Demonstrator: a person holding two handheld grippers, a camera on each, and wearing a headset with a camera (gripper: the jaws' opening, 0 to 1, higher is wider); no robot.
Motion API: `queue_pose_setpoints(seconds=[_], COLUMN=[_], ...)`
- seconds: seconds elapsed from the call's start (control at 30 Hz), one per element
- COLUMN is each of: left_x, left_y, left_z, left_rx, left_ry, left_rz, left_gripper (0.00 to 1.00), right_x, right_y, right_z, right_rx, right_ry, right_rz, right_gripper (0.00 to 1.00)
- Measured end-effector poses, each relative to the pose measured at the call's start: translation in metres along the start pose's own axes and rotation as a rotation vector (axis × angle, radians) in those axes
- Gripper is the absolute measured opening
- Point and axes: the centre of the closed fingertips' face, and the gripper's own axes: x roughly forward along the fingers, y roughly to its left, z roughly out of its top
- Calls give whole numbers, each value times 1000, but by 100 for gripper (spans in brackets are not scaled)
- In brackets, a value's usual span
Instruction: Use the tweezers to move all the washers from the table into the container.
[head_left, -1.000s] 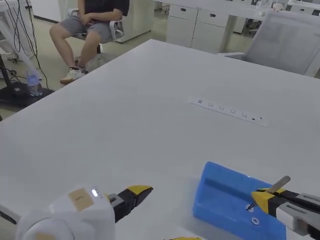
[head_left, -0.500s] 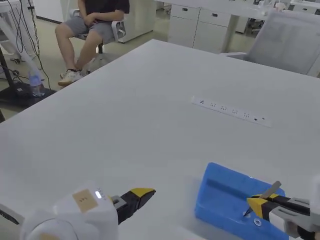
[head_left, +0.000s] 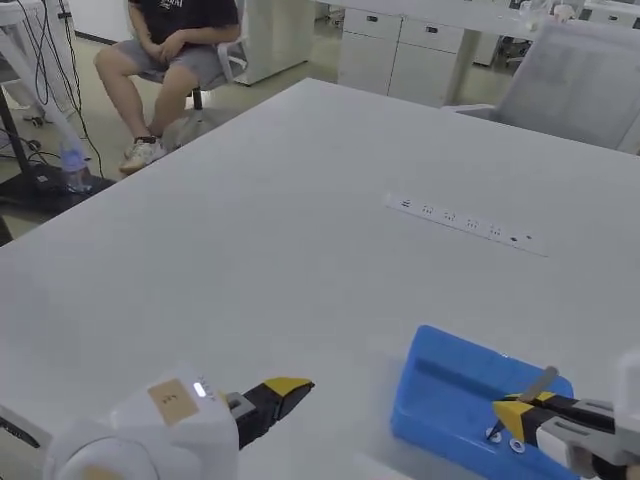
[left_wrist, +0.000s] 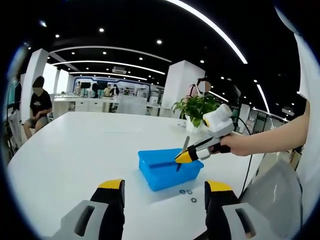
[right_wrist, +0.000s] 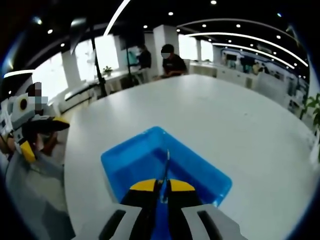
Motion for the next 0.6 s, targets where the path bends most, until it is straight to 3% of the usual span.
queue_pose_setpoints(seconds=[0.3, 0.6], left_x=[0, 0], left_y=[1, 0], left_z=[-1, 0], left_rx=[2, -1], left_ry=[0, 2], left_rz=[0, -1], left_gripper=[63, 62], right_x=[-13, -31], right_y=[3, 16], right_z=[15, 33], right_rx=[-7, -38], right_ry=[-44, -98], right_rz=[-8, 1], right_gripper=[4, 4])
